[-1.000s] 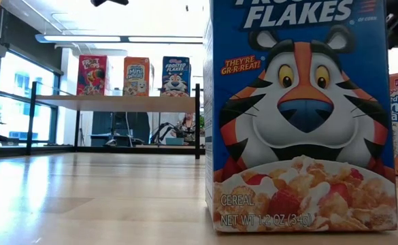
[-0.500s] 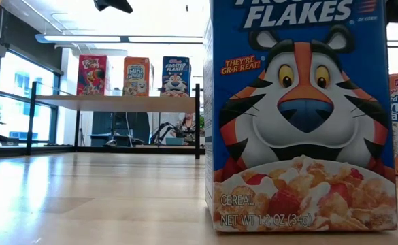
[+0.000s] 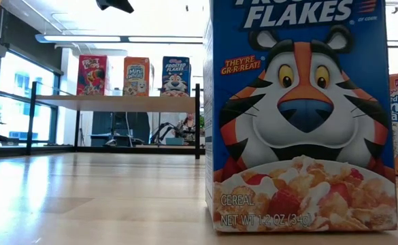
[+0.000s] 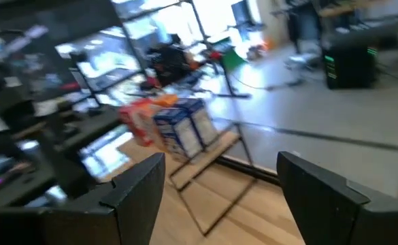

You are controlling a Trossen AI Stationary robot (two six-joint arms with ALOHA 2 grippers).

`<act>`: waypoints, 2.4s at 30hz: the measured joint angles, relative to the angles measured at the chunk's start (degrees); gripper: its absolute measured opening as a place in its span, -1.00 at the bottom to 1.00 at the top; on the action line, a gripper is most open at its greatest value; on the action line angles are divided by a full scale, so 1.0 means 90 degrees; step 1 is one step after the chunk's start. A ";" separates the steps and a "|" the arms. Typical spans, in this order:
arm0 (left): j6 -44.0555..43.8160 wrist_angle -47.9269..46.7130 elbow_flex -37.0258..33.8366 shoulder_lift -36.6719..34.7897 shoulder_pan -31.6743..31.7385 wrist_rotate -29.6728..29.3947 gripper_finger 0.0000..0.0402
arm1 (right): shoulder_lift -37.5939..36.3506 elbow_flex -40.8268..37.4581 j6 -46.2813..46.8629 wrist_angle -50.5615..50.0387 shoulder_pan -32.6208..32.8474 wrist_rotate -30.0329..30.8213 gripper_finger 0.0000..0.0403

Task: Stack cereal on shelf
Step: Put the red cereal box on the the shelf aligned with the other red cereal boxes

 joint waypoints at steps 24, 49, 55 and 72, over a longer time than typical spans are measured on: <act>0.0877 -0.0002 -0.0002 0.0000 0.0309 0.0018 0.12 | 0.2784 0.1411 0.5758 -0.5281 -0.1495 -0.0978 0.37; 0.1479 0.0039 -0.0010 0.0046 0.0629 0.0066 0.12 | 0.4204 0.1404 0.4679 -0.4810 -0.4539 -0.2760 0.37; 0.1596 0.0058 -0.0007 0.0139 0.0633 -0.0081 0.12 | 0.4302 0.1406 0.3726 -0.4056 -0.5309 -0.3188 0.37; 0.1625 0.0278 -0.0007 0.0168 0.0633 -0.0343 0.12 | 0.5442 0.1404 0.2965 -0.3844 -0.6364 -0.3844 0.37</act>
